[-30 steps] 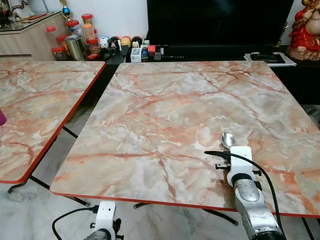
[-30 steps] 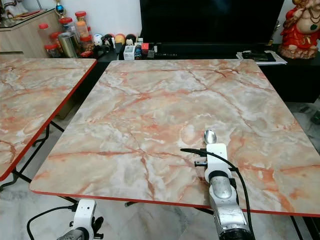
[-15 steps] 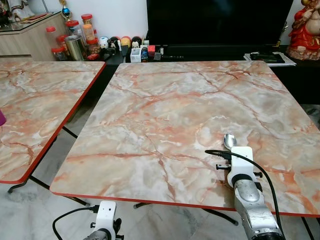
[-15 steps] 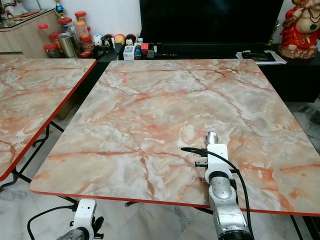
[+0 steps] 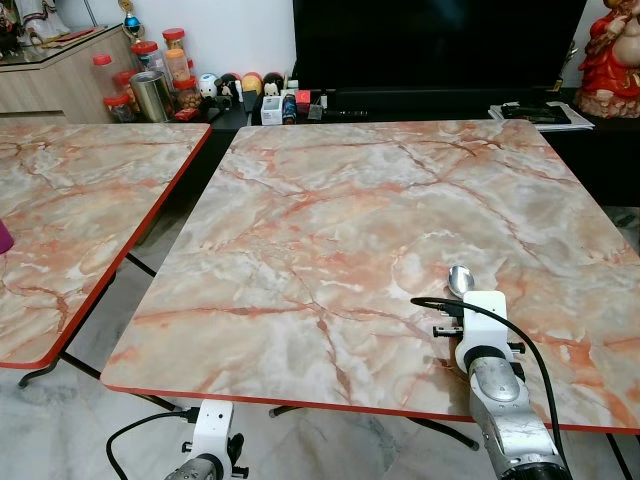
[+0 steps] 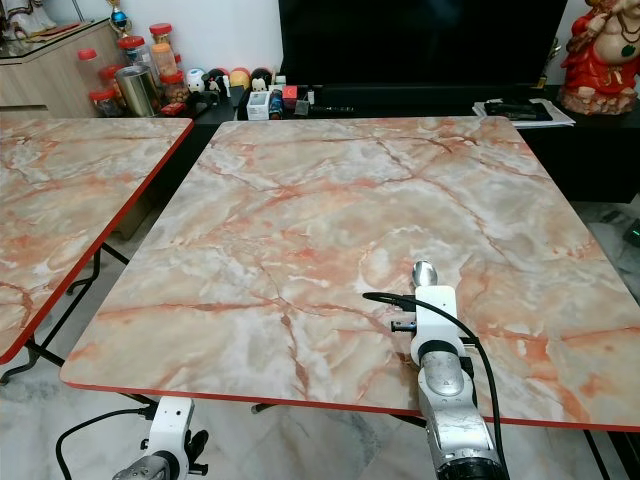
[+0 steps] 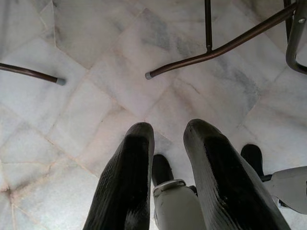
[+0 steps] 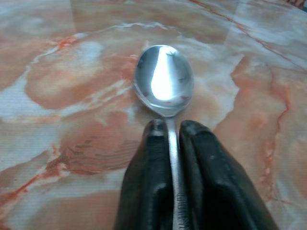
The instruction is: Setting the table
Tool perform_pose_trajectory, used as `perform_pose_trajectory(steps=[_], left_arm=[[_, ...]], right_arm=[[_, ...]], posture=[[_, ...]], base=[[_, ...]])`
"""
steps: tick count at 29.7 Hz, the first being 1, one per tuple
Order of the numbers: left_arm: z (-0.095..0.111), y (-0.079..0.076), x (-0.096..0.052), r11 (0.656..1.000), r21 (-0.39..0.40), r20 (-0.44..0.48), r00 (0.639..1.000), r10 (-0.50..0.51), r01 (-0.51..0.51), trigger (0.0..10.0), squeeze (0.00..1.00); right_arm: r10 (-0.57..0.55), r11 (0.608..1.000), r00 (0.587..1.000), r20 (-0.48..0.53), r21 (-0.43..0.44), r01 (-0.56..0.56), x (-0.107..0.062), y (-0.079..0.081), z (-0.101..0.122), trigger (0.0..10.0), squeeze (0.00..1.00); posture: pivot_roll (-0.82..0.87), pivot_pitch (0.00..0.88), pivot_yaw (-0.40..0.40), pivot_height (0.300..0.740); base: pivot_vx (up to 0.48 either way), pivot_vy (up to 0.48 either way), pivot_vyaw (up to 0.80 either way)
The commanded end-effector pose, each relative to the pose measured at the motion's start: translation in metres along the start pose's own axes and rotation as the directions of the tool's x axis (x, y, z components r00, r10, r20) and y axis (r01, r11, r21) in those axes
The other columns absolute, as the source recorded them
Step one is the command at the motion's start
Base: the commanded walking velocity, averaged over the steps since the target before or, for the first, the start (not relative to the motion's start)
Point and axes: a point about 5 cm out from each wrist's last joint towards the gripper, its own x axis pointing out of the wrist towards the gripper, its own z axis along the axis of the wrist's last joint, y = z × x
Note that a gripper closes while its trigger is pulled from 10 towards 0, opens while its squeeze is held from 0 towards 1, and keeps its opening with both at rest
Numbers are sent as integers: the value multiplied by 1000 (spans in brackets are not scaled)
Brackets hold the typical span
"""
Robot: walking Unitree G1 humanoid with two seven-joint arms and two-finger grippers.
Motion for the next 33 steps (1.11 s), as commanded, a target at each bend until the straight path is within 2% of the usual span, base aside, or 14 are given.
perform_pose_trajectory(steps=[1, 19, 20, 22, 24, 25, 29, 31, 33], left_arm=[[2, 2, 0, 1000, 10, 4, 1000, 0, 0, 10000, 0], [3, 2, 0, 1000, 16, 5, 1000, -7, 7, 10000, 0], [3, 3, 0, 1000, 16, 5, 1000, -6, 6, 10000, 0], [3, 3, 0, 1000, 15, 6, 1000, -5, 5, 10000, 0], [3, 3, 0, 1000, 14, 6, 1000, -5, 5, 10000, 0], [3, 3, 0, 1000, 14, 6, 1000, -5, 5, 10000, 0], [3, 3, 0, 1000, 10, 6, 1000, -6, 6, 10000, 0], [3, 3, 0, 1000, 9, 6, 1000, -6, 6, 10000, 0], [3, 4, 0, 1000, 6, 7, 1000, -1, 1, 10000, 0]], right_arm=[[9, 1000, 1000, 15, 6, -9, 2, 2, 6, 10000, 1000], [-5, 1000, 1000, 26, 7, 5, 1, 3, 7, 10000, 1000], [-3, 1000, 999, 42, 6, 3, 0, 5, 9, 10000, 4], [-3, 1000, 997, 82, 9, 2, -1, 7, 15, 10000, 0], [-10, 1000, 981, 194, 28, 5, -5, 10, 30, 10000, 0], [-10, 1000, 981, 194, 28, 5, -5, 10, 30, 10000, 0], [-21, 997, 940, 339, 78, -6, -12, 16, 54, 10000, 0], [-11, 997, 933, 360, 71, -16, -13, 19, 57, 10000, 0], [13, 998, 908, 420, 49, -37, -15, 24, 65, 10000, 0]], posture=[[-44, 0, 70, 740], [-43, 0, 75, 740], [-43, 0, 75, 740], [-42, 0, 76, 740], [-43, 0, 76, 740], [-43, 0, 76, 740], [-43, 0, 75, 740], [-41, 0, 75, 740], [-42, 0, 77, 740]], base=[[0, 0, 0], [0, 0, 0], [0, 0, 0], [0, 0, 0], [0, 0, 0], [0, 0, 0], [0, 0, 0], [0, 0, 0], [0, 0, 0]])
